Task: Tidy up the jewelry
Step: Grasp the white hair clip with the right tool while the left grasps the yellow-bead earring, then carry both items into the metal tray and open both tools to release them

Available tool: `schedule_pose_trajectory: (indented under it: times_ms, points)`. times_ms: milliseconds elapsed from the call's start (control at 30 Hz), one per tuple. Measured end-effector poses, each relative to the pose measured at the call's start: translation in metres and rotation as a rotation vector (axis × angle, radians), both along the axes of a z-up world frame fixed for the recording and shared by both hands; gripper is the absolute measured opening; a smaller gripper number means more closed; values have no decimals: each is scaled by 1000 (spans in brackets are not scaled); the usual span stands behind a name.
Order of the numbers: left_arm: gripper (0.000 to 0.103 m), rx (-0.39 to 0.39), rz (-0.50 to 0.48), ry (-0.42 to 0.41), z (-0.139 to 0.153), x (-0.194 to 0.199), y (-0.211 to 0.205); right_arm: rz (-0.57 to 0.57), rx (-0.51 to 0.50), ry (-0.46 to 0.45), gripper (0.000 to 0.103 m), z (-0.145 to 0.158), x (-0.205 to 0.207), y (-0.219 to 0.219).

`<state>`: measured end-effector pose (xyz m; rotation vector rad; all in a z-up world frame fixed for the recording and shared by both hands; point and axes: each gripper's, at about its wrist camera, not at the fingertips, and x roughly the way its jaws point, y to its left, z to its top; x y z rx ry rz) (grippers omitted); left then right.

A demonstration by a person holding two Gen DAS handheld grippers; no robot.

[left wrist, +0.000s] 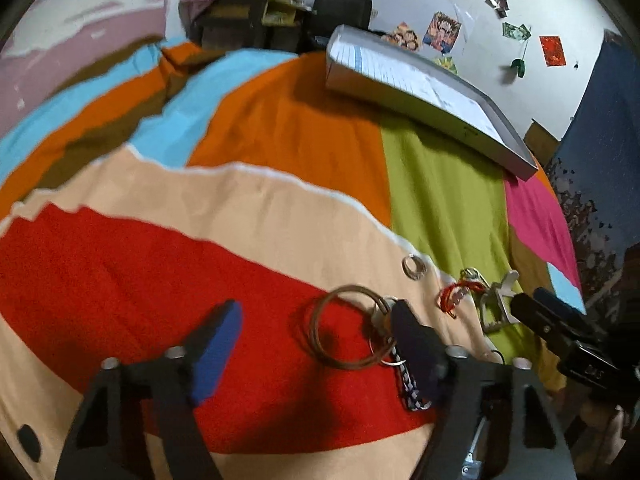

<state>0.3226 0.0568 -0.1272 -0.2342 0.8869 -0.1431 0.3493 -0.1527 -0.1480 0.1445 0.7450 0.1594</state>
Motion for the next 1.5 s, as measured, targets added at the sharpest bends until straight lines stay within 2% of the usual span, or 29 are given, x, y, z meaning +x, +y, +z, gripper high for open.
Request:
schedule_pose_trajectory:
  times_ms: [167,233,267,300,333,367,433,500,700,967,1067,1200,1333,1500]
  points:
    - [44,-39,-16,45,-8,3,0,-20,41,56,102,-11,7,-5]
    - [32,-45,-21,58,-9,5,0,-29,51,72,99,-15,8,-7]
    - [28,-48,-24,65,-9,5,-1,-36,54,81,94,-17,9,-7]
    - [19,-53,-30,70,-9,6,-1,-39,59,91,91,-19,10,-7]
    - [10,-58,-38,76,-9,6,-2,-42,55,100,82,-21,11,-7]
    - [8,-62,-43,82,-8,6,-2,-45,53,109,74,-23,12,-6]
    - [5,-73,-51,75,-6,5,-2,-48,65,134,65,-27,14,-8]
    - [4,-80,-63,66,-3,4,-4,-51,84,151,58,-30,15,-9]
    - [3,-156,-87,45,10,0,-6,-41,82,148,58,-28,13,-5]
    - [3,-187,-104,-9,43,-9,-14,-13,149,92,58,-10,1,-5]
    - [3,-140,-119,-25,59,-7,-22,16,163,36,58,4,-4,-1]
    - [3,-123,-121,-67,84,9,-29,45,167,-43,58,25,-6,0]
    - [3,-124,-113,-128,112,42,-41,52,140,-145,58,56,2,-11]
    - [3,-132,-97,-219,144,96,-61,18,117,-319,58,105,33,-33]
